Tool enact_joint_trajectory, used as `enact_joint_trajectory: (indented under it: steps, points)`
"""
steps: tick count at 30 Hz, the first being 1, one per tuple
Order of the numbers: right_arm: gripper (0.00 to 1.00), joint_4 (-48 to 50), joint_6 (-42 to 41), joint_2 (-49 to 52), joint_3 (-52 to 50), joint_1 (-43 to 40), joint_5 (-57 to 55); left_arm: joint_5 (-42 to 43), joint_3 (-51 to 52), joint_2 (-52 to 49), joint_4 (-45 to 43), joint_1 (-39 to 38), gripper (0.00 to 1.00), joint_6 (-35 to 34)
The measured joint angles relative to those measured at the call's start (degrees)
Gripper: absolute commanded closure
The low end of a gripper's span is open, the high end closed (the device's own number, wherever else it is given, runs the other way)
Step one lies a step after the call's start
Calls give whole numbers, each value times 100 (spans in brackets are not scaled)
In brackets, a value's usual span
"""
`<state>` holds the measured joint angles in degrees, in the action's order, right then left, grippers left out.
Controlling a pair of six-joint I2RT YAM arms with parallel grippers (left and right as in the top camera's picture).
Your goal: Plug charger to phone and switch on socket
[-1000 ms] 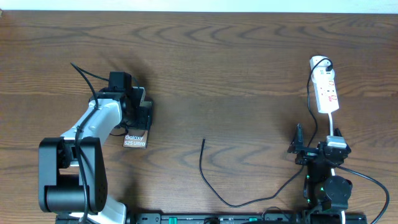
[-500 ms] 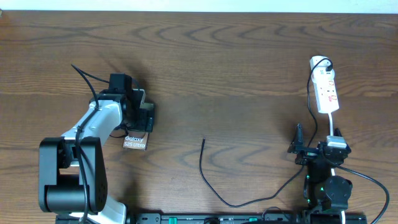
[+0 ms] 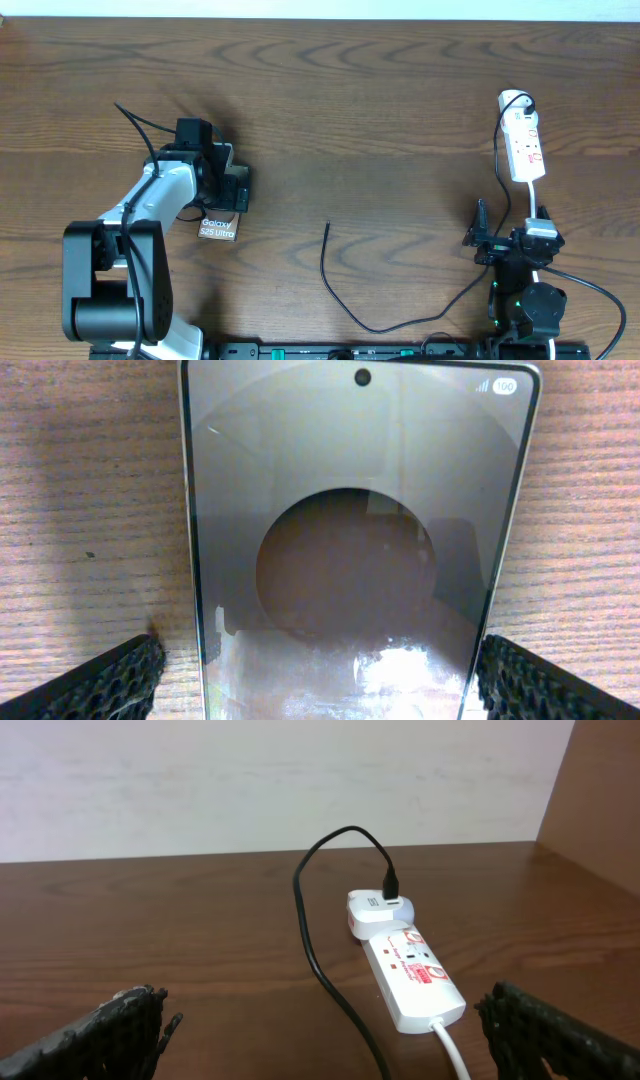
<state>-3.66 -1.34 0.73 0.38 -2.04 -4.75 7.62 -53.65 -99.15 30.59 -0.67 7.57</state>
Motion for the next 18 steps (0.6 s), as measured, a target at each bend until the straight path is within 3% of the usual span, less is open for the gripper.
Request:
enact_joint_trajectory:
  steps: [18]
  points:
    - [1, 0, 0, 0, 0, 0, 2, -20, 48, 33, 48, 2, 2, 4]
